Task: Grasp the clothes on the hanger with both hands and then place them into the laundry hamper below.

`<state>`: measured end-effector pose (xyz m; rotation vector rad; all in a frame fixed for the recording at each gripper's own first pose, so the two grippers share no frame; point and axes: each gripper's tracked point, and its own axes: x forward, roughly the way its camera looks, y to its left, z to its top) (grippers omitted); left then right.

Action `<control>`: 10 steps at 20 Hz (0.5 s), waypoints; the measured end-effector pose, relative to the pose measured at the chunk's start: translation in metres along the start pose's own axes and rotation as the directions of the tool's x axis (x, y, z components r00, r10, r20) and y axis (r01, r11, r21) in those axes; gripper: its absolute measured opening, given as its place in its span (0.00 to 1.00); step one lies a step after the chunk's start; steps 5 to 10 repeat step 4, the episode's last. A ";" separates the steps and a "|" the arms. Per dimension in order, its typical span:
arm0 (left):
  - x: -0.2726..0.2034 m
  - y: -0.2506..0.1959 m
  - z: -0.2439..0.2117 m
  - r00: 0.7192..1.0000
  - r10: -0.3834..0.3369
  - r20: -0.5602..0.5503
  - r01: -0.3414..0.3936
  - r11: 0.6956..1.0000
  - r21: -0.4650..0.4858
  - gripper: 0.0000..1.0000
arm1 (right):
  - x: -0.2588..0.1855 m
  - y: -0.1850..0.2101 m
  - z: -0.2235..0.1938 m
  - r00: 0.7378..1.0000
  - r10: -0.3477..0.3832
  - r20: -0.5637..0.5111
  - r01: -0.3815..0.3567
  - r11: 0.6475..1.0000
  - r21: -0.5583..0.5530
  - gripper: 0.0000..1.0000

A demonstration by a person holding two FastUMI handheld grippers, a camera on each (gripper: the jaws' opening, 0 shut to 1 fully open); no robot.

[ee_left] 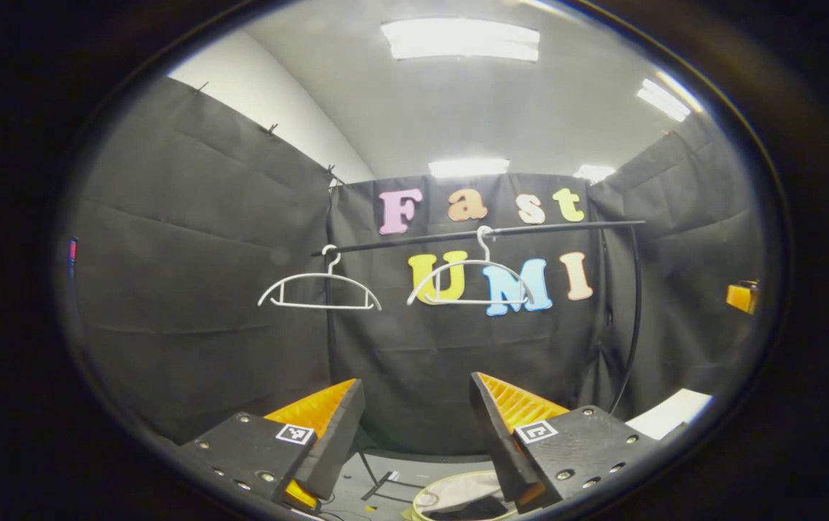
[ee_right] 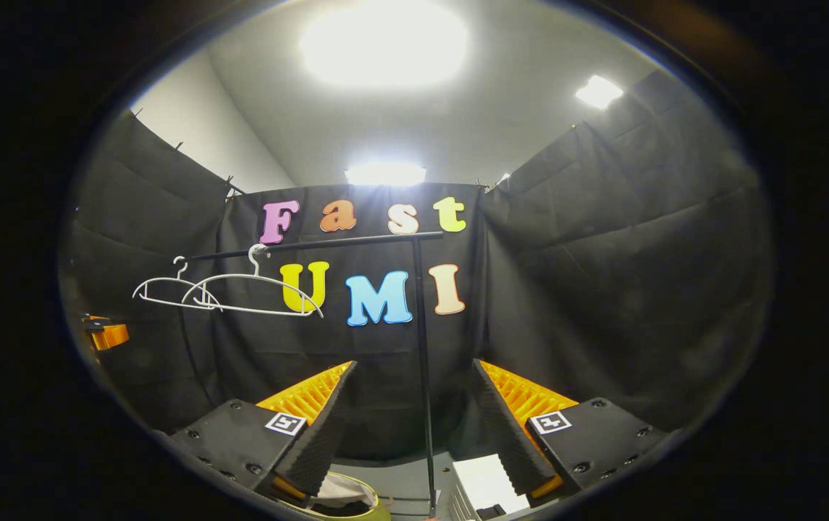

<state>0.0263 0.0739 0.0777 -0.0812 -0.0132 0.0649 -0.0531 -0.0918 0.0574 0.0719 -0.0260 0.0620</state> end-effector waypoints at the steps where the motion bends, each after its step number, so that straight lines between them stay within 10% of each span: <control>1: -0.002 0.001 -0.001 1.000 0.004 -0.001 -0.004 1.000 0.002 0.85 | 0.000 0.001 -0.001 1.000 0.001 -0.002 -0.001 1.000 -0.003 0.96; 10: -0.003 0.003 -0.006 1.000 0.008 -0.008 -0.008 1.000 0.006 0.85 | 0.002 0.005 -0.003 1.000 0.007 -0.006 -0.007 1.000 -0.009 0.96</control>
